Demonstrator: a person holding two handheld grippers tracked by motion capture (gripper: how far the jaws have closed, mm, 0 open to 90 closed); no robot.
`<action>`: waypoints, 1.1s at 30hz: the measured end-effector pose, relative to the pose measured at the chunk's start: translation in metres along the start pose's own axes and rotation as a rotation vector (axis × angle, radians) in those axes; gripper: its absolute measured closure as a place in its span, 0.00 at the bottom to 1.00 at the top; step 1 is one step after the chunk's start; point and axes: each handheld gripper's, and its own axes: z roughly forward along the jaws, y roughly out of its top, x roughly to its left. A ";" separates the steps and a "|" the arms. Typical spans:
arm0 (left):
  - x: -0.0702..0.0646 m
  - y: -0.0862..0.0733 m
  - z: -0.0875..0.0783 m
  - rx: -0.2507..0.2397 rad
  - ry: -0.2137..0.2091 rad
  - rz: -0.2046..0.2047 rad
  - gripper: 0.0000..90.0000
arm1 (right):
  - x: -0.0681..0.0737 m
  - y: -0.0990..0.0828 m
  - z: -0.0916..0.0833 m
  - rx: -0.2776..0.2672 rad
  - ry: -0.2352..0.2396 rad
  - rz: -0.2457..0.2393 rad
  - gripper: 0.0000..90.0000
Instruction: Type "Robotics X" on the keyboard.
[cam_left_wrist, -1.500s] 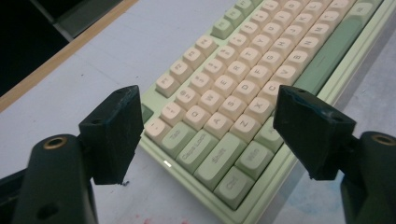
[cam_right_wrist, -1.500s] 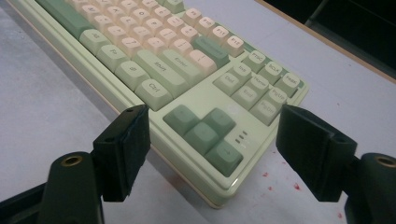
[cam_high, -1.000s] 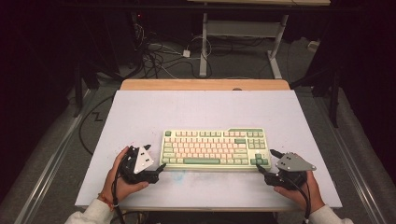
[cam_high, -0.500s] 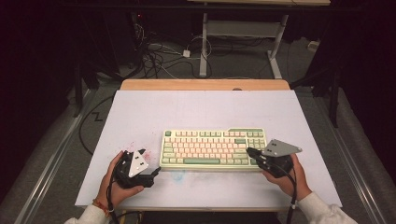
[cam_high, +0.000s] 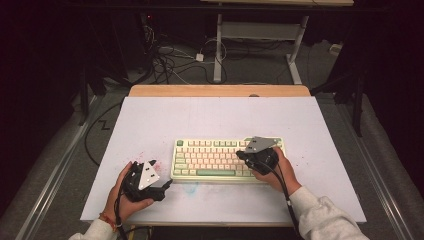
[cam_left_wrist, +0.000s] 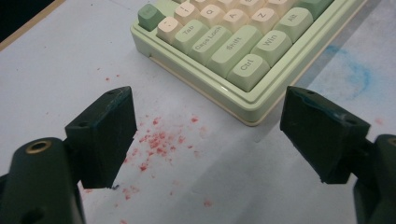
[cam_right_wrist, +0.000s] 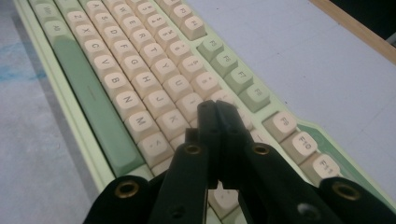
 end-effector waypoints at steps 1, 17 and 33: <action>0.000 0.000 0.000 0.002 -0.001 0.001 0.19 | 0.000 0.002 0.003 0.005 -0.001 -0.004 1.00; -0.001 0.000 0.002 0.005 -0.003 0.002 0.19 | 0.002 0.009 0.020 0.056 -0.003 0.010 1.00; -0.002 0.001 0.002 0.012 0.002 -0.009 0.20 | -0.004 -0.002 -0.031 -0.141 -0.023 0.027 0.82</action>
